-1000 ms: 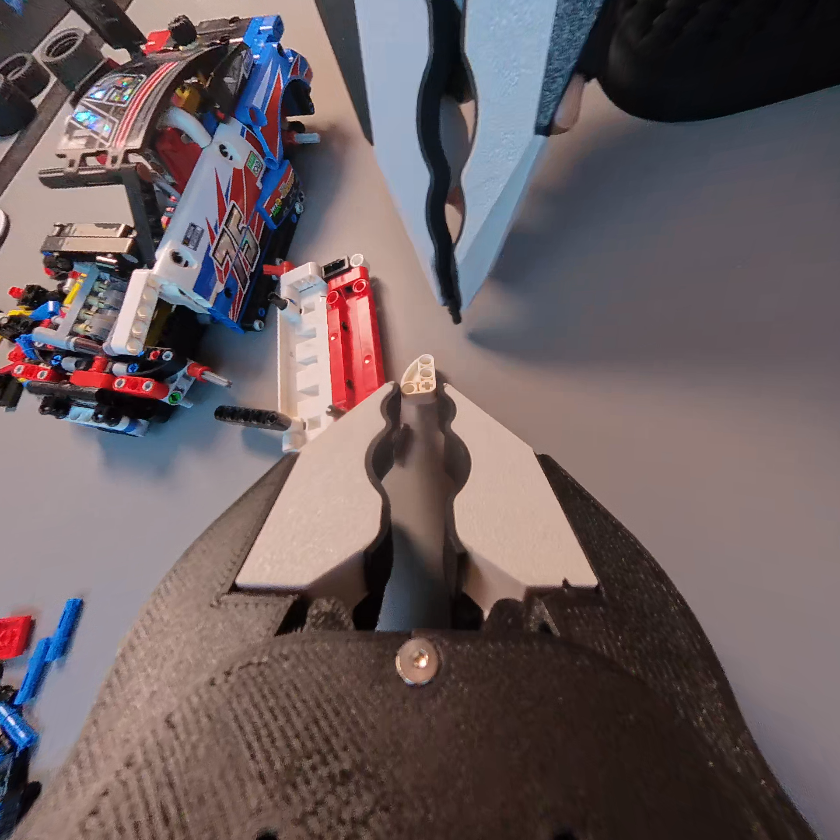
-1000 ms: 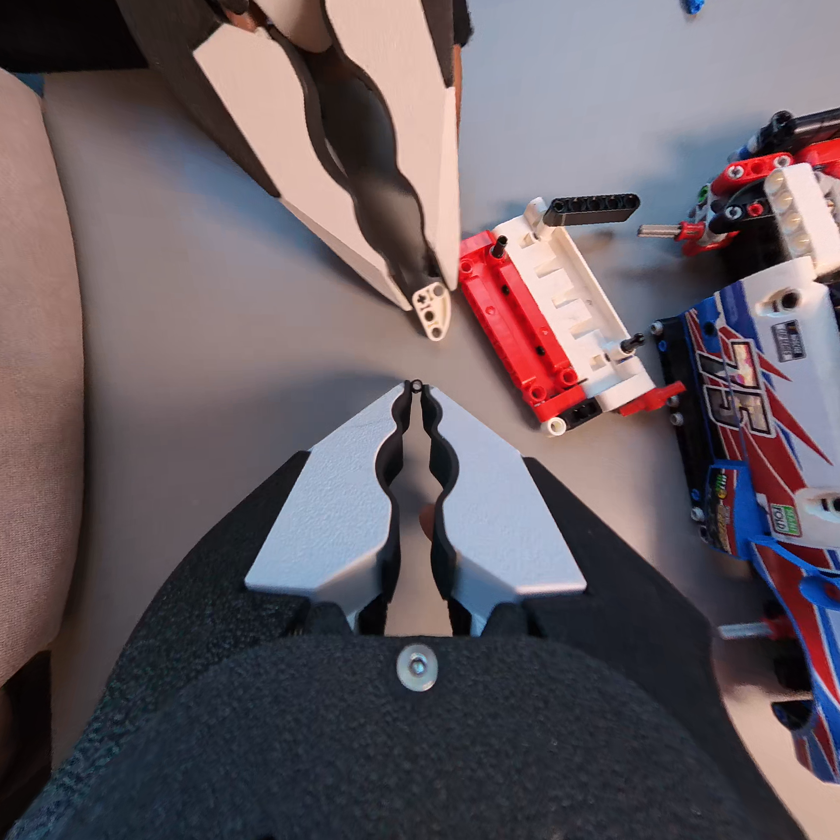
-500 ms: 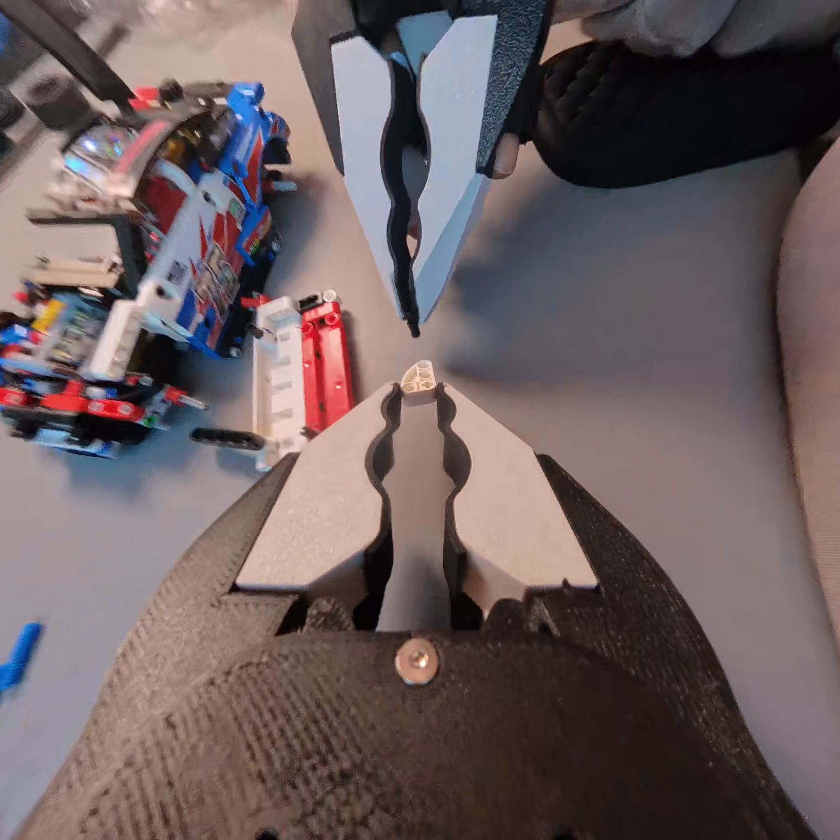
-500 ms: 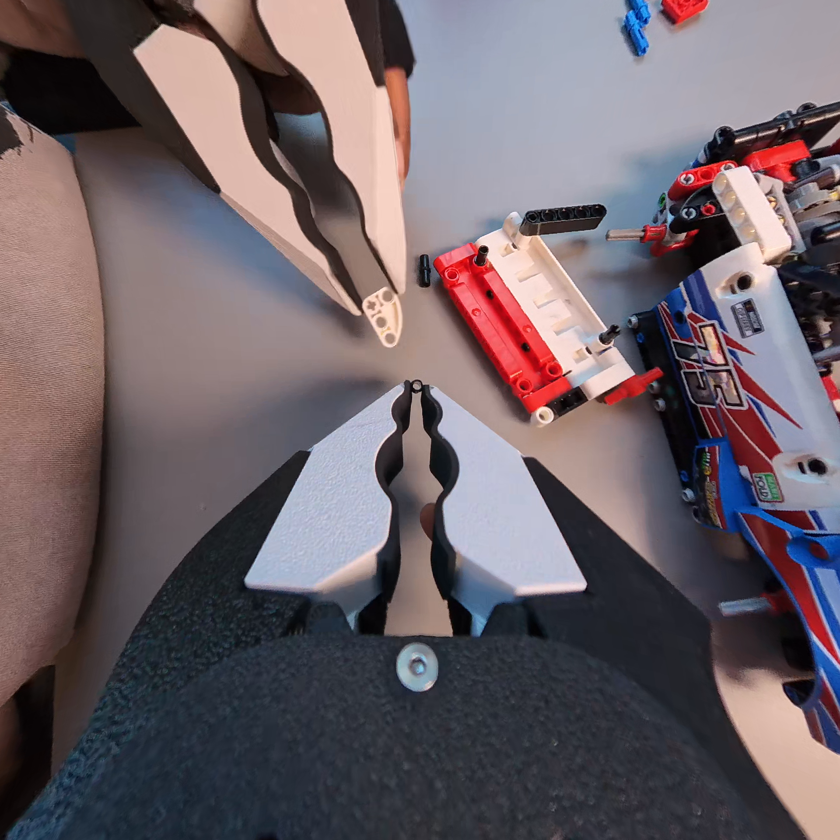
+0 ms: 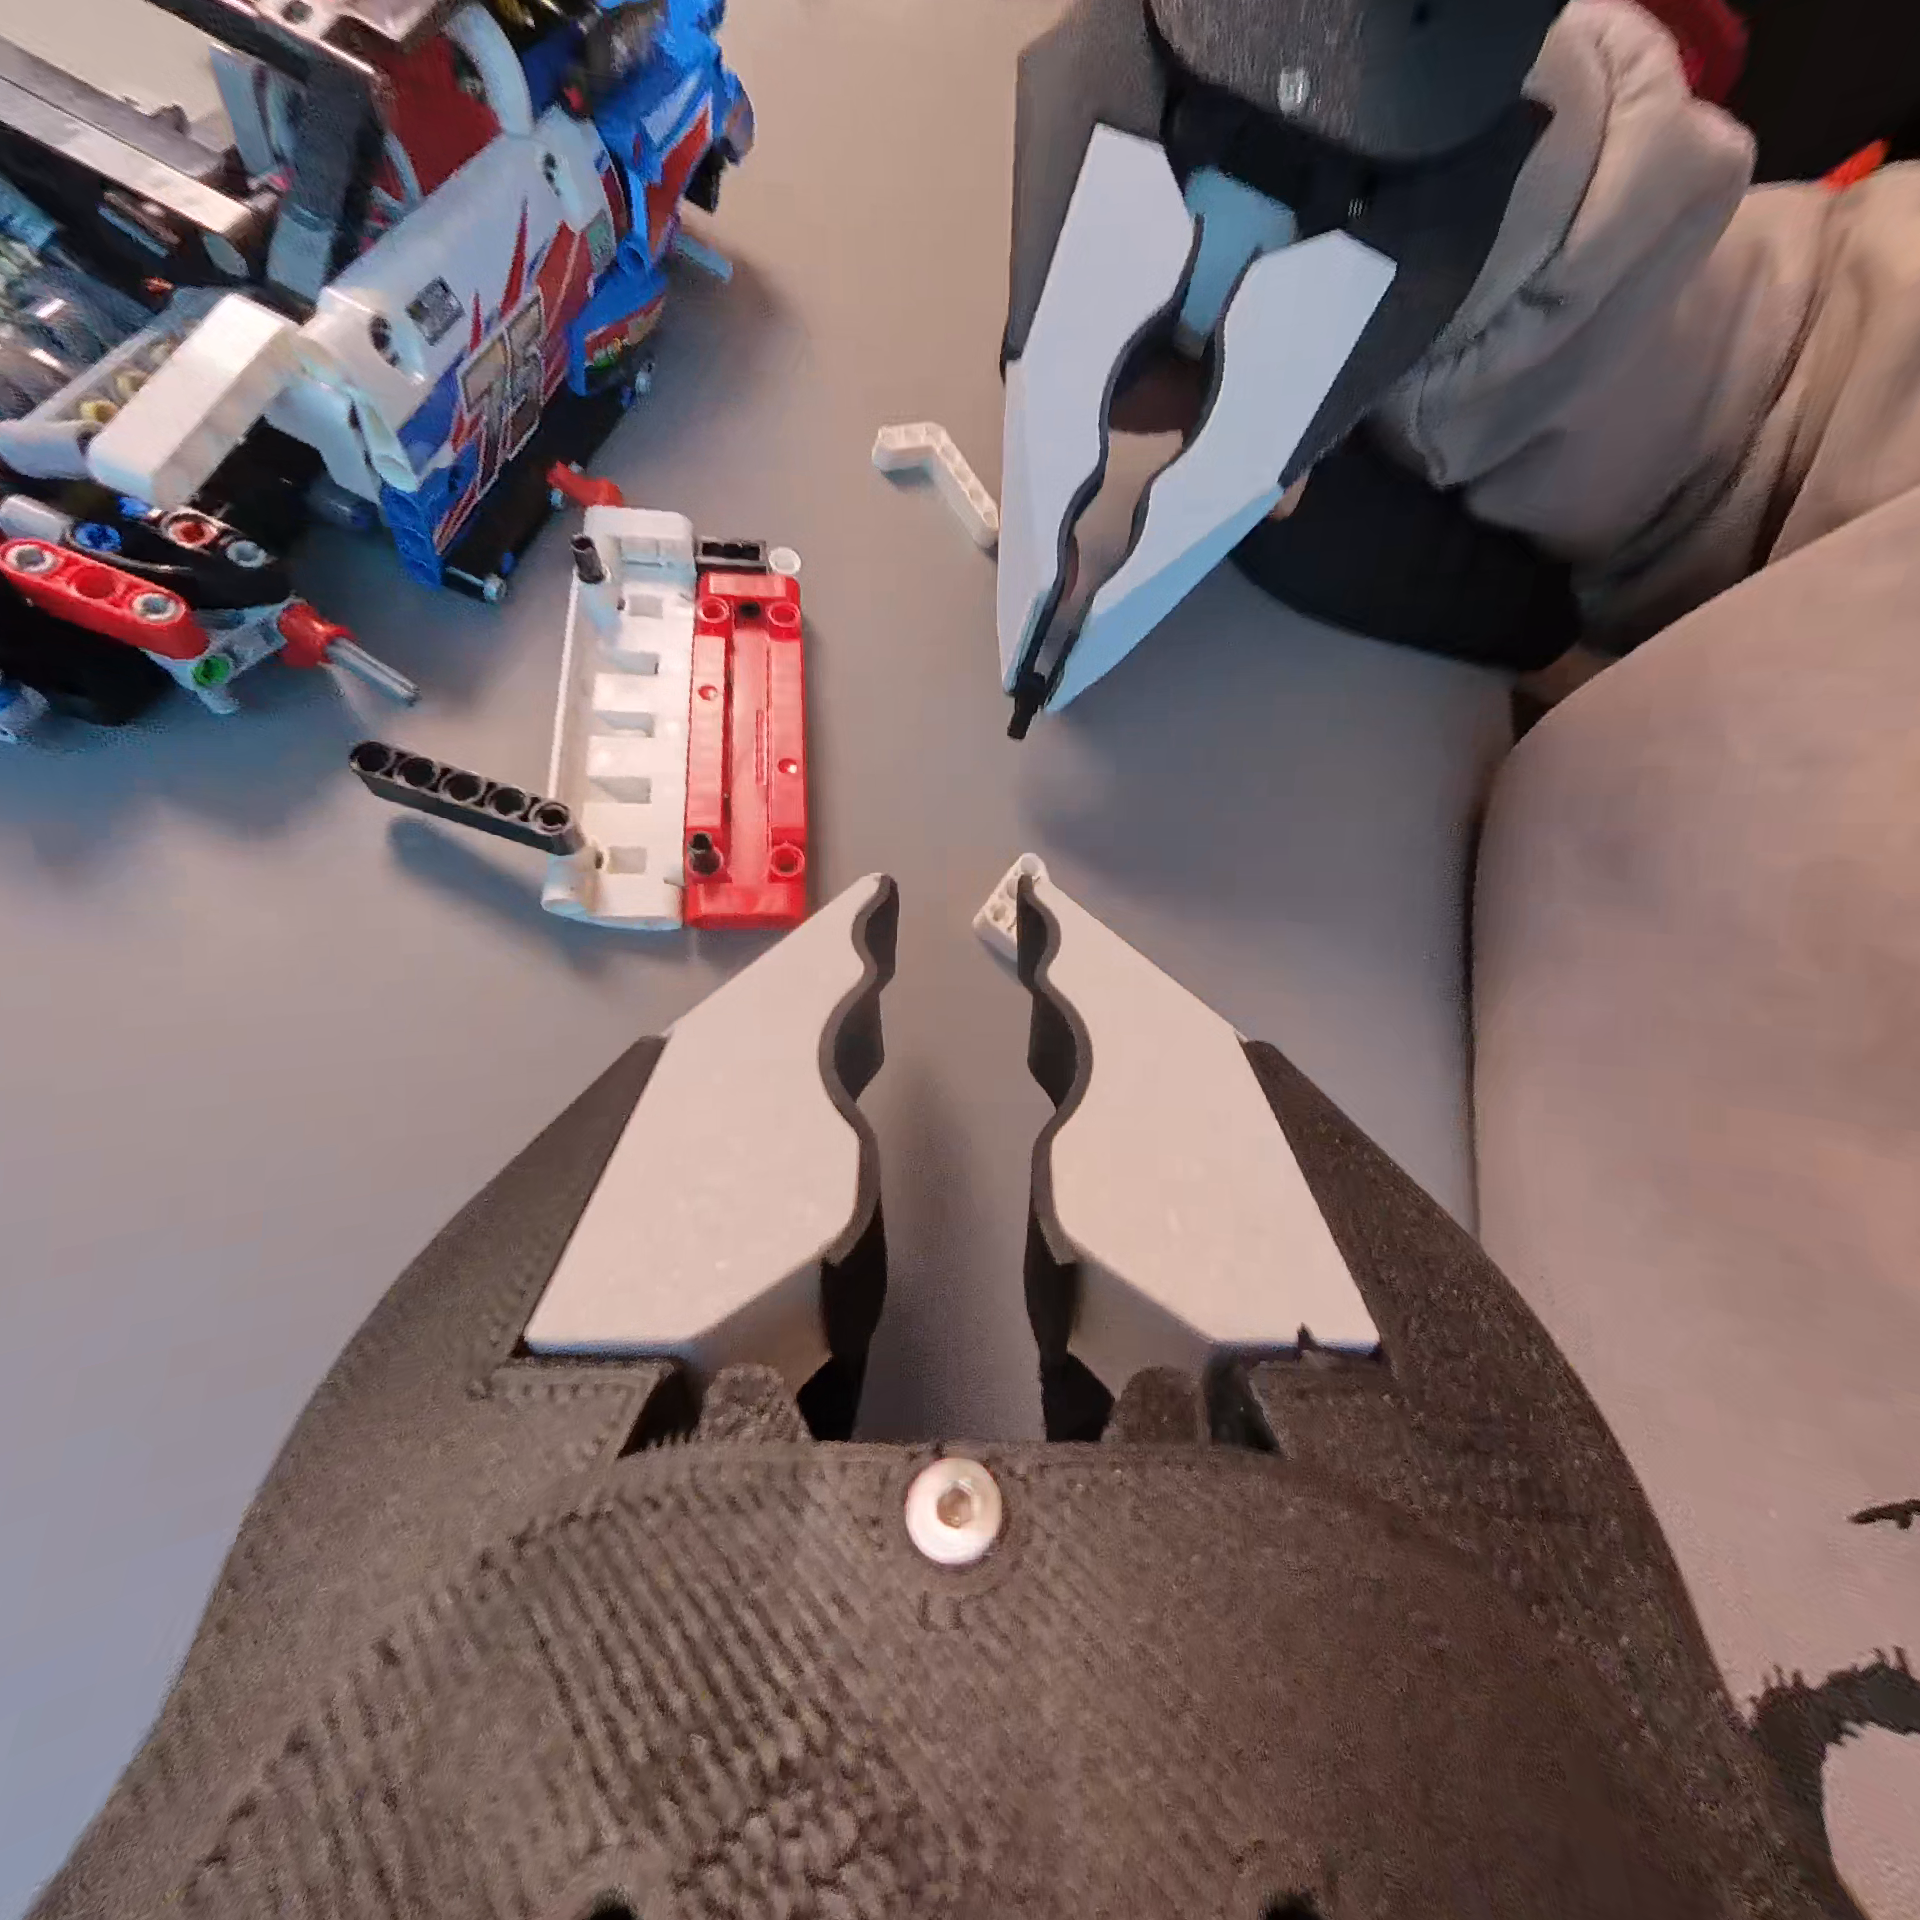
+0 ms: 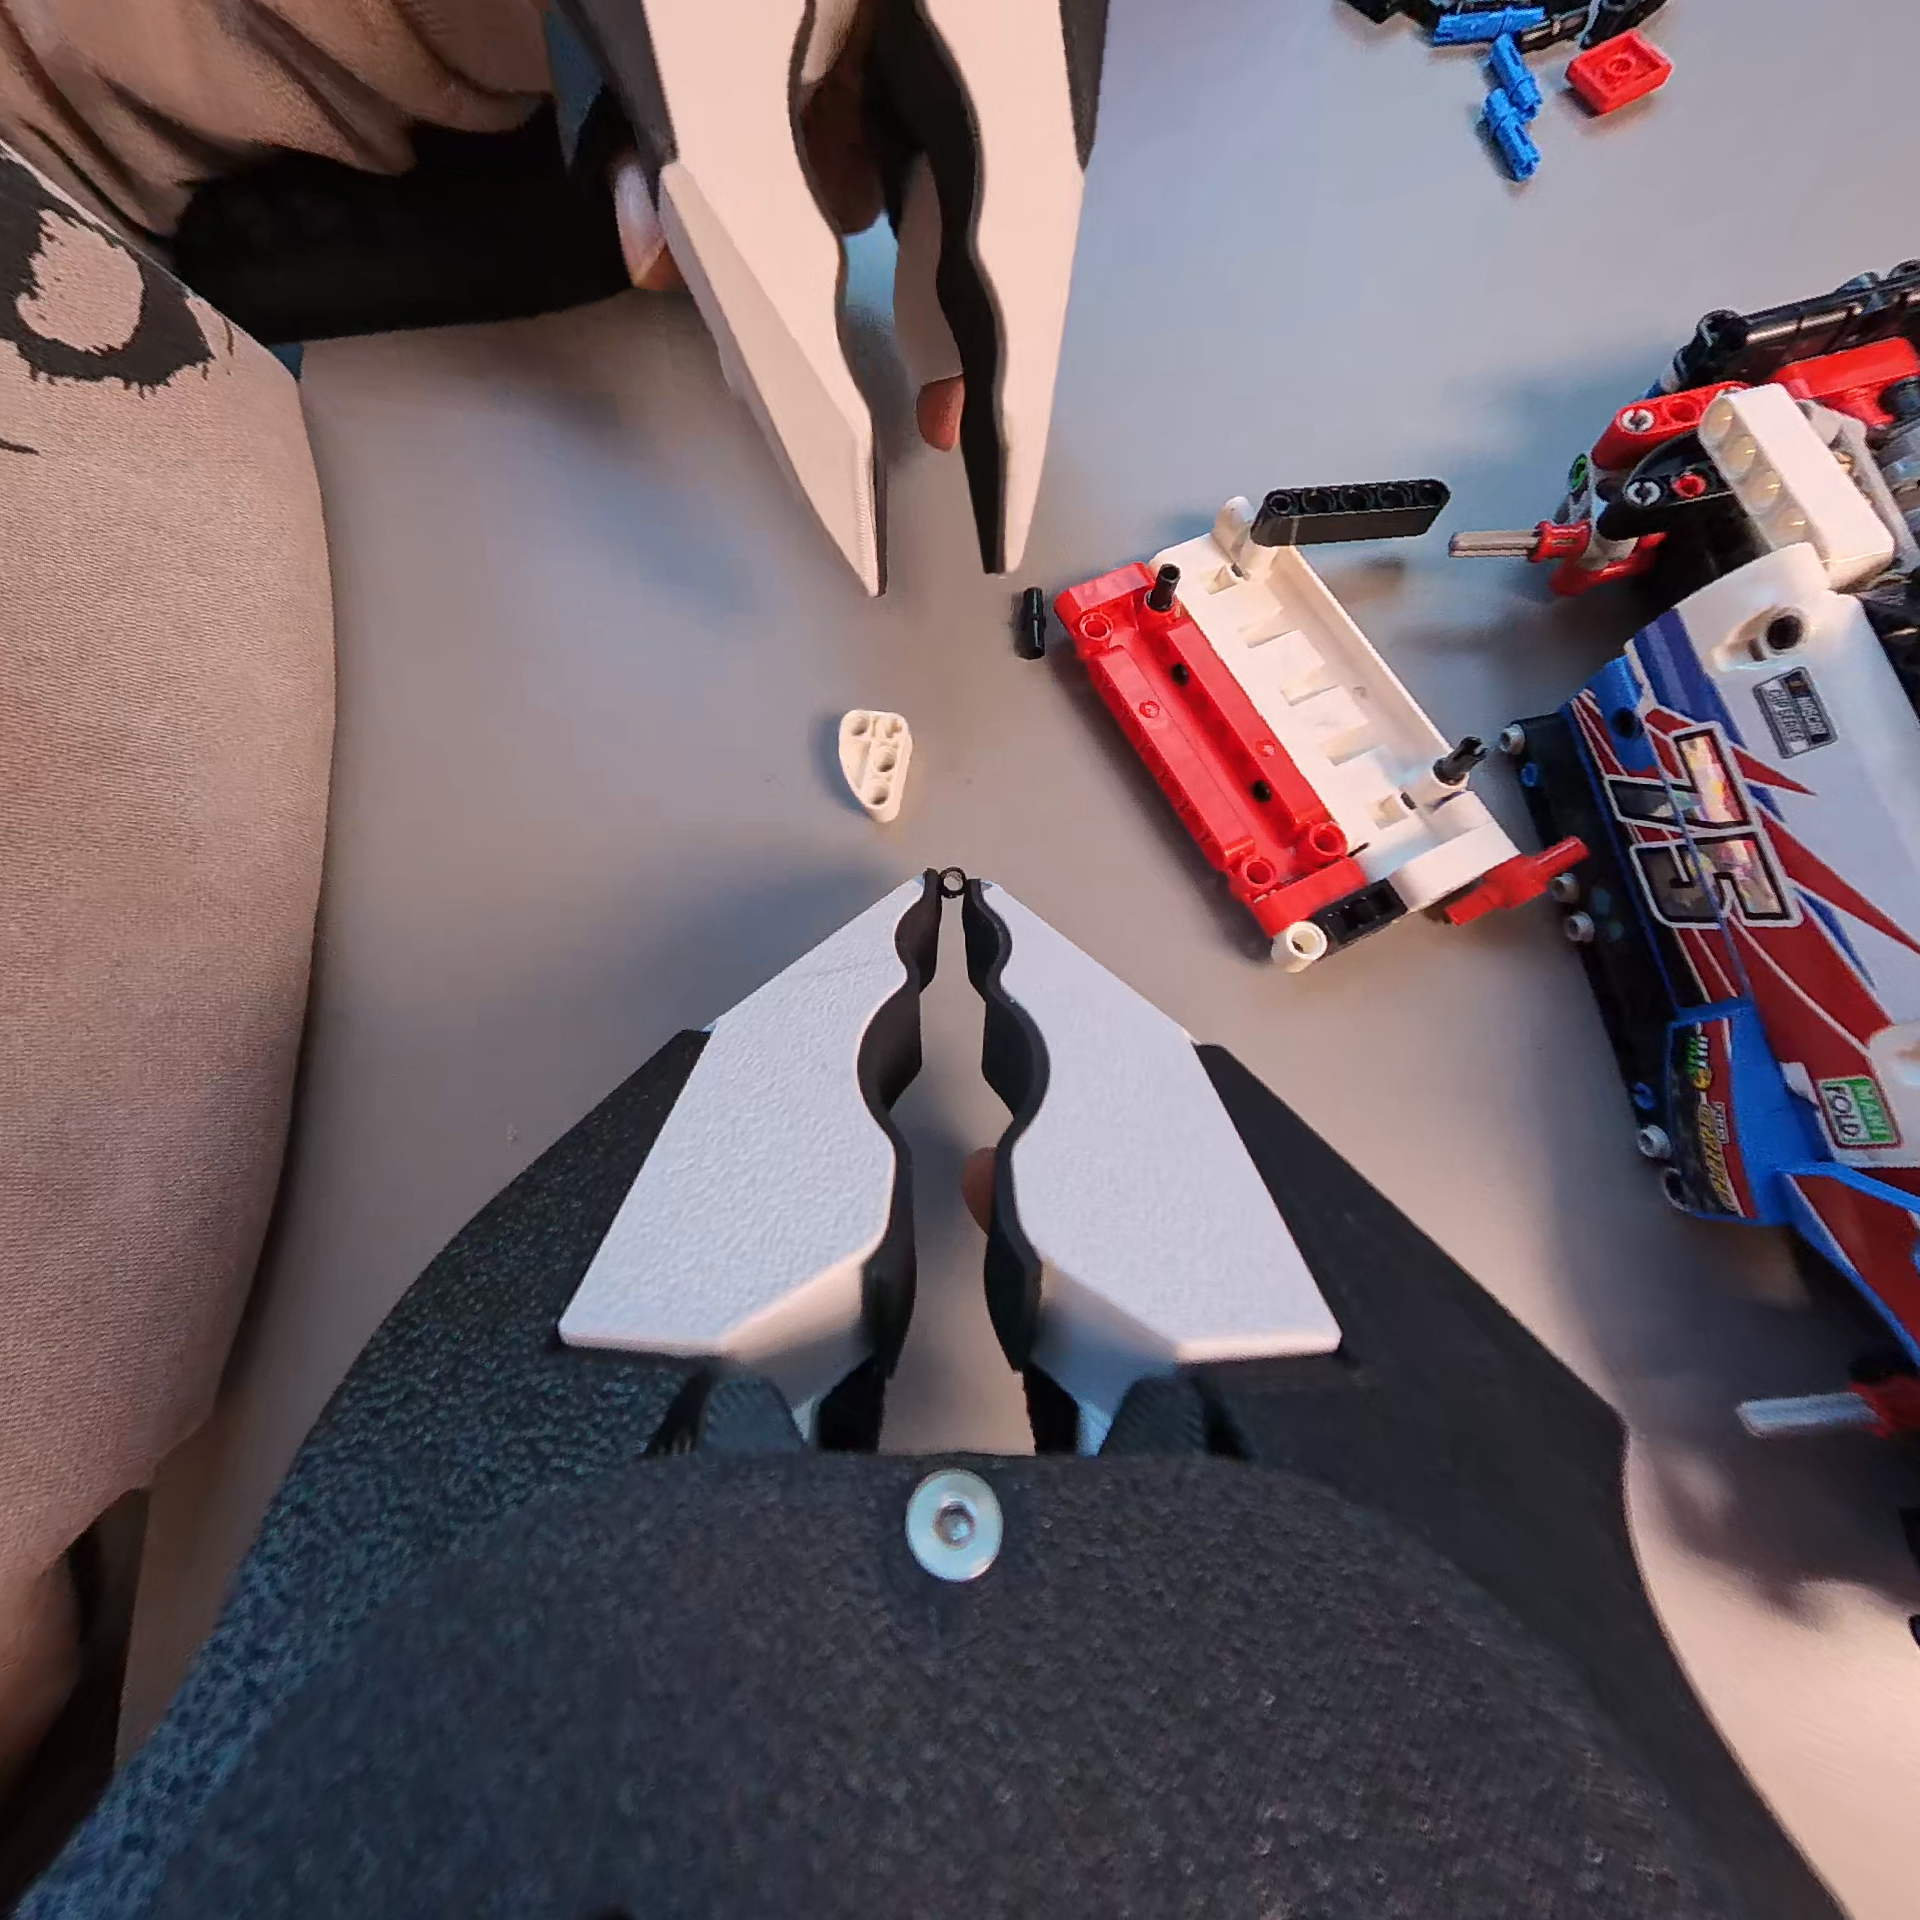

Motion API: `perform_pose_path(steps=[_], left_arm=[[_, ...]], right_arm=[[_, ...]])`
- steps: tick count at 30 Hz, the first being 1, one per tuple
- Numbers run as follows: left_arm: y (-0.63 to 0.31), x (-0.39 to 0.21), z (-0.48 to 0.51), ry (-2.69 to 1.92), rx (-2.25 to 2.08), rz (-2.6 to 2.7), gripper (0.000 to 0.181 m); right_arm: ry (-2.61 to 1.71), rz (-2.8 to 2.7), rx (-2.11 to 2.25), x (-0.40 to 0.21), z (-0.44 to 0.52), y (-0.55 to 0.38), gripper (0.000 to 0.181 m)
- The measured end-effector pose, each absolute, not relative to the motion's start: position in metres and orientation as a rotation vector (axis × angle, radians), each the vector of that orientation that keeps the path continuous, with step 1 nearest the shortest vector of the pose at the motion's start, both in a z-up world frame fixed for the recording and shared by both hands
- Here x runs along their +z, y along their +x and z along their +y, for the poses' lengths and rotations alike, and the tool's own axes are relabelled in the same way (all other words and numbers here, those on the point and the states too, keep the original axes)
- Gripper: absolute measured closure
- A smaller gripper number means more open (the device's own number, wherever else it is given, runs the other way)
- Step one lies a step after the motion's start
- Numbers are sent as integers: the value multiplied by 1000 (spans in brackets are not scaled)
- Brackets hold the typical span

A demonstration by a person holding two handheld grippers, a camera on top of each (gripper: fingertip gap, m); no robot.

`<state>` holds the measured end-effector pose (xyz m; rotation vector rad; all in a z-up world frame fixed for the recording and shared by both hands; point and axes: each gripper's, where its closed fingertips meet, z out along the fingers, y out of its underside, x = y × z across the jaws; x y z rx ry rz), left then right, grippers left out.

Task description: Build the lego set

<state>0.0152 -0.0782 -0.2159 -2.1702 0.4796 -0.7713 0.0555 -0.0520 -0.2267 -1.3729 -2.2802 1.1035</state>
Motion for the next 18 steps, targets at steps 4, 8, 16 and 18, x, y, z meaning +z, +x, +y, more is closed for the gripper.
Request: perform_pose_path(steps=[4,8,16,18], left_arm=[[34,-233,-96,-2243,-657,698,159],[41,-246,-92,-2237,-486,847,161],[27,-245,-71,-2156,-232,905,169],[24,-241,-69,-2140,-205,887,169]], right_arm=[[-1370,-2274,1108,-227,-51,56,180],[-1360,-2284,1114,-228,-55,57,180],[-1310,-2315,1061,-234,-68,52,180],[-1304,-2308,1033,-236,-70,49,180]])
